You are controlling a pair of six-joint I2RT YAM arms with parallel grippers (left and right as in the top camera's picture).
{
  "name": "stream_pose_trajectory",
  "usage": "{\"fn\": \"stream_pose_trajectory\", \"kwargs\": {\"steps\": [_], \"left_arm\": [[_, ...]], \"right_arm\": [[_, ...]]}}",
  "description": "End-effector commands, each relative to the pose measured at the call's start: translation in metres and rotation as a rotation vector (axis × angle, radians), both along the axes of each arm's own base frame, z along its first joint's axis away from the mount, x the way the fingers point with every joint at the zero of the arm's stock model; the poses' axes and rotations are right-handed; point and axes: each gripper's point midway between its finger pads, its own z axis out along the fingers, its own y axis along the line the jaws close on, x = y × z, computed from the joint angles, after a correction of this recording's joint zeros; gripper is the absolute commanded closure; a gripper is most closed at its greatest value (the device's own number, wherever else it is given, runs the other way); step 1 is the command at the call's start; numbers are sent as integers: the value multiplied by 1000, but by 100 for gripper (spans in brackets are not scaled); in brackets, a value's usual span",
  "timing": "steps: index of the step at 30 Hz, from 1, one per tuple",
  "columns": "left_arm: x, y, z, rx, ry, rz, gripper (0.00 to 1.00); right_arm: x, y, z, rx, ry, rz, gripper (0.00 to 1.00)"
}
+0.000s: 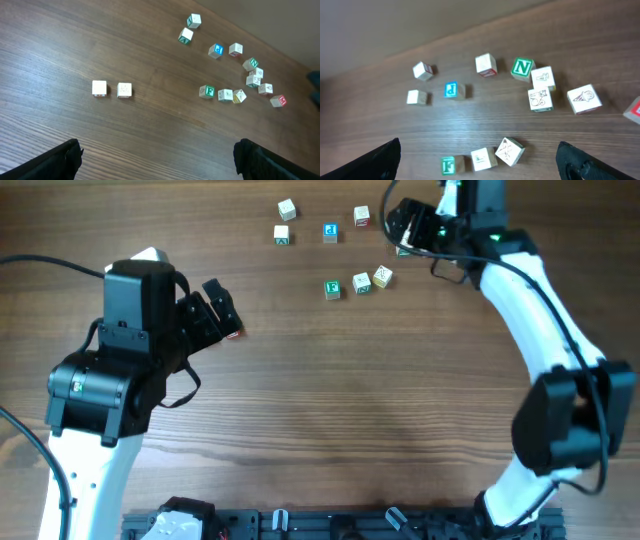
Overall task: Form a horizontal line
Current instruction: 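Reach the right gripper forward to the right side of the cluster, then grasp a white block with a cat picture using the right gripper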
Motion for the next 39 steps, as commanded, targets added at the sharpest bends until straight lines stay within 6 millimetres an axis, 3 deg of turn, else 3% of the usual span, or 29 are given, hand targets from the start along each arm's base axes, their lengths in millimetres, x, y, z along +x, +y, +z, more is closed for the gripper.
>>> {"fn": "stream_pose_trajectory", "kwargs": {"steps": [1,6,15,23,28,33,35,37,38,39], "left_arm": [[-1,3,0,20,-5,-2,0],[-1,3,-1,20,-2,-2,0],[-1,3,-3,23,9,-2,0],[0,2,-9,28,31,-3,0],[1,2,-10,29,35,-2,0],[1,2,-10,29,35,-2,0],[0,2,-11,29,40,-3,0],[0,2,-11,30,42,-3,0],[0,2,-11,30,42,-3,0],[0,2,-11,30,42,-3,0]], "right_arm": [[23,9,-11,-51,-18,-2,0],[32,1,-48,-123,22,-47,1],[42,18,-43,-158,-53,30,0],[53,7,-119,-220,41,-43,0],[59,7,-138,-225,36,-49,1],[65,1,-170,-241,50,-95,1],[68,1,-170,-241,37,-98,8],[70,-4,-168,-261,24,-122,23],[70,-6,-168,-267,27,-127,39],[69,-6,-169,-269,33,-126,46]]}}
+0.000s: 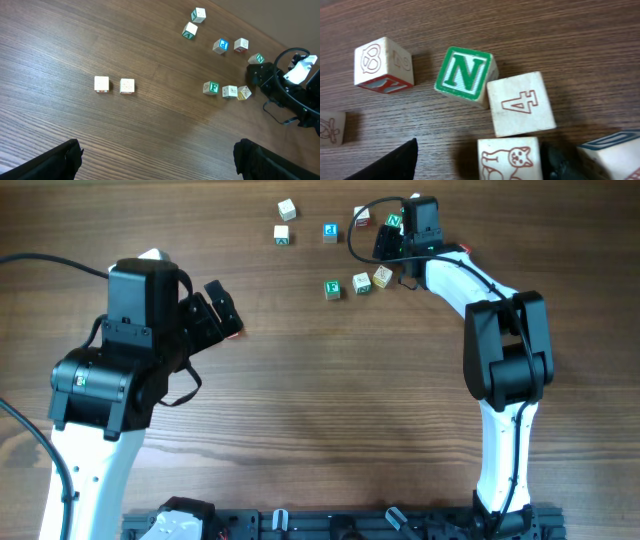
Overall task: Form a horizontal line
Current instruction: 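Grasp a white block with a cat picture using the right gripper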
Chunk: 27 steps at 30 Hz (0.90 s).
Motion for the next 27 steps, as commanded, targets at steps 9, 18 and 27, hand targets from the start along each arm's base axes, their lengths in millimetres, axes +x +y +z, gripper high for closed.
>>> {"fn": "stream_pose_trajectory", "kwargs": {"steps": [9,18,27], "left_arm": [[0,2,-4,23,11,-3,0],[0,2,-4,23,11,-3,0],[0,2,-4,23,11,-3,0]], "right_arm": [[-7,-7,26,-29,14,-24,75],[-52,66,130,288,17,219,78],[-102,149,109,193,98,371,78]]}}
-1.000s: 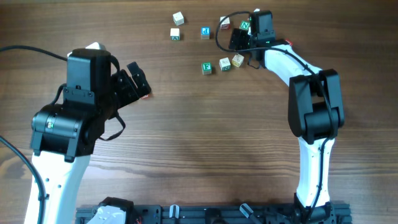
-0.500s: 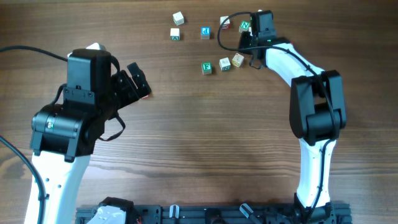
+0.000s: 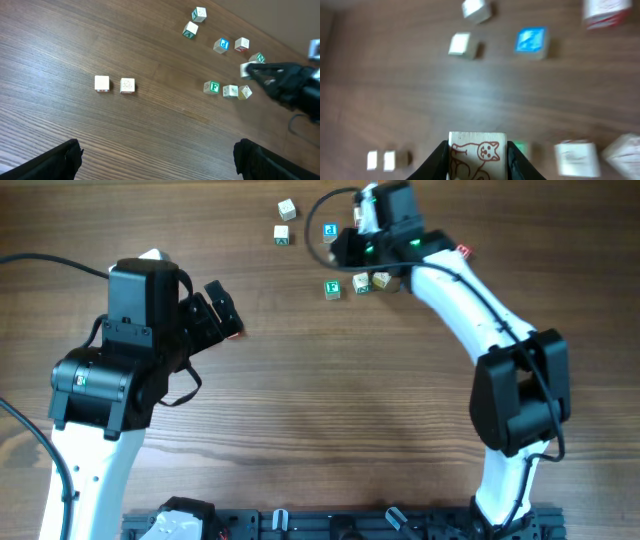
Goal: Form a horizontal line
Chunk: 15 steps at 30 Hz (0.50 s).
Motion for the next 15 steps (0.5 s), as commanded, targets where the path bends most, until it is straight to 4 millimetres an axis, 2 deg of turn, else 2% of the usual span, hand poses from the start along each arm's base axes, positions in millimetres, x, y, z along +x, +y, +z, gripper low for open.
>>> {"fn": "stream_pose_trajectory", "kwargs": {"steps": [1,3,8,11,12,15], "left_arm": [[1,2,-3,22,8,-3,0],[1,2,-3,22,8,-3,0],[1,2,-3,22,8,-3,0],[1,2,-3,22,8,-3,0],[1,2,-3,22,8,-3,0],[1,2,-3,22,8,-3,0]], "right_arm": [[-10,16,-8,-76,-17,14,78],[-17,26,-21,-92,3,37,78],[-28,23,-44,-115,47,51,79],[-39,37,-63,-105,78,140,79],[-47,50,-70,-81,96,196,80],[-57,72,-67,-67,61,265,79]]}}
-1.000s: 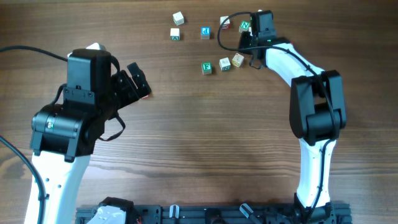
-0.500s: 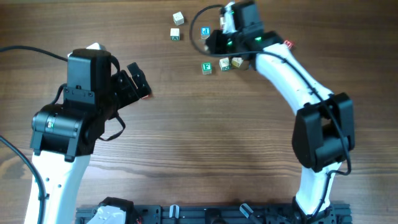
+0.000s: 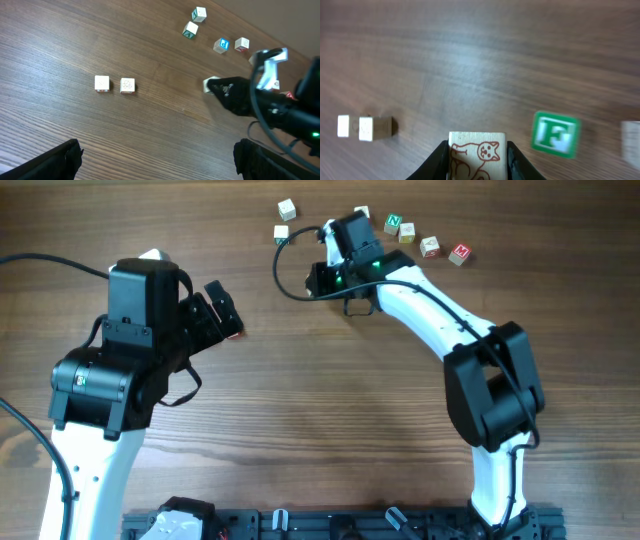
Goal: Form a horizontal line
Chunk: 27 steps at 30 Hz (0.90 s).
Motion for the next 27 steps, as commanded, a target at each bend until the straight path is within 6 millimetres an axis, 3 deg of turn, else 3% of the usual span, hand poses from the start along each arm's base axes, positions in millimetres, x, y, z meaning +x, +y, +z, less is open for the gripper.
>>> {"fn": "stream_pose_trajectory", "kwargs": {"steps": [1,3,10,15,22,25,27], "left_arm": [[1,2,-3,22,8,-3,0],[1,2,-3,22,8,-3,0],[1,2,-3,22,8,-3,0],[1,2,-3,22,8,-3,0],[1,2,-3,21,5,-3,0],[-10,8,-11,94,59,-45,0],[-31,24,-20,179,134,-40,0]], "right_arm": [[-22,34,-6,27,-9,127,80],[-30,49,-9,23,-19,156,80],[-32,81,-37,5,-63,129,79],[-27,71,-66,-45,-18,11,79],[-28,71,-67,-48,-13,11,78],[-30,71,-67,-47,-4,9,78],[-32,70,-69,-45,20,-12,78]]}}
